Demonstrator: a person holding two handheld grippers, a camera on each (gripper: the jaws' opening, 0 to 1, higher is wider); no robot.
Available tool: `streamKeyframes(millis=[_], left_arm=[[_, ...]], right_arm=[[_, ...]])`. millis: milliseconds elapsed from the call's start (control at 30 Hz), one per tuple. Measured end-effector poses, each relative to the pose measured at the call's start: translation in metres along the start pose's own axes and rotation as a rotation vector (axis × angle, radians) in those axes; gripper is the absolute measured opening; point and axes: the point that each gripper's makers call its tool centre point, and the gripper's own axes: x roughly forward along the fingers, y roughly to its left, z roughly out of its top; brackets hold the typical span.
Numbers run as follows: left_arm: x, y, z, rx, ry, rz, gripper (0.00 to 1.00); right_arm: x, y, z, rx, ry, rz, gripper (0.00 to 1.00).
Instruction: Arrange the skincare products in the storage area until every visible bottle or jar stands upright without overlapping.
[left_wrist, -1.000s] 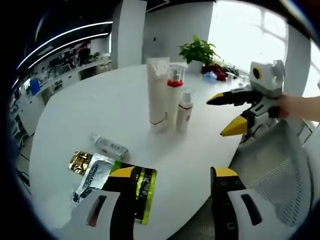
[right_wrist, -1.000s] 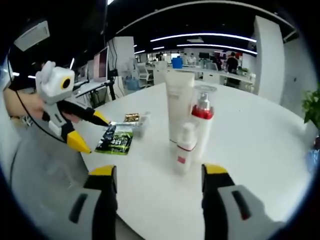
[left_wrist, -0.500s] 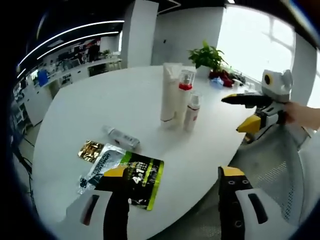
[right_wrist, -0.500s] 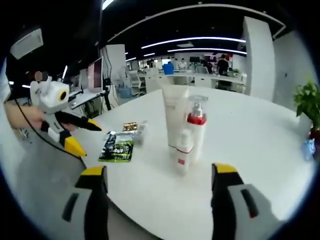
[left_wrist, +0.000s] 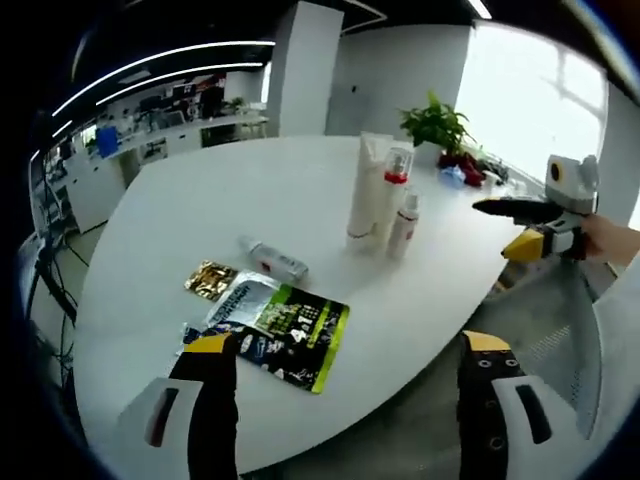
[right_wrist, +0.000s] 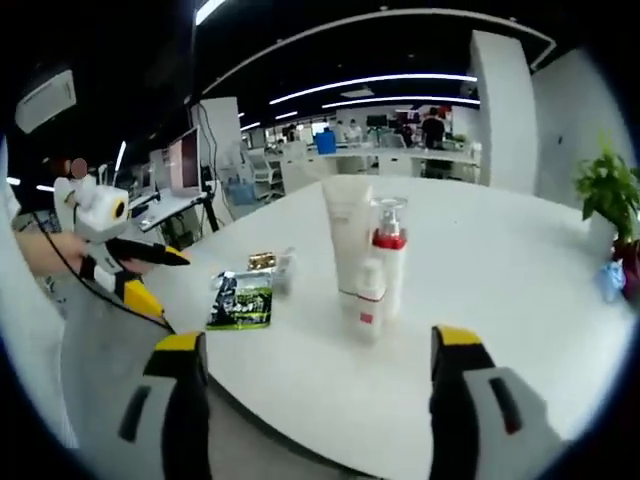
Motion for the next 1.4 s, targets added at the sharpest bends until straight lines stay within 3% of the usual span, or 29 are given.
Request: streamKeyframes(millis=[133, 500, 733, 1067, 1400], left_arm=[[-0.004, 0.001, 0.003, -0.006, -0.014, 0.010, 0.97], [-0.010, -0.002, 0.004, -0.008, -0.015, 0.019, 0.97], [-0.020, 0.010, 0.005, 0.010, -0.023, 0.074, 0.97], [-0.030, 0.019, 0.002, 0.006, -0.045, 0.113, 0.97], [-0.029, 0.021, 0.004, -0.026, -0.098, 0.099, 0.97]], right_arm=[[-0.003, 0.001, 0.002, -0.003, -0.001, -0.006, 0.92], [-0.002, 0.002, 0.001, 0.003, 0.007, -0.005, 0.92], [0.001, 0.002, 0.000, 0.008, 0.025, -0.008, 0.90], [0.018, 0.012, 0.007, -0.007, 0.057, 0.016, 0.87], [0.044, 0.028, 0.011, -0.040, 0.111, 0.060, 0.81]])
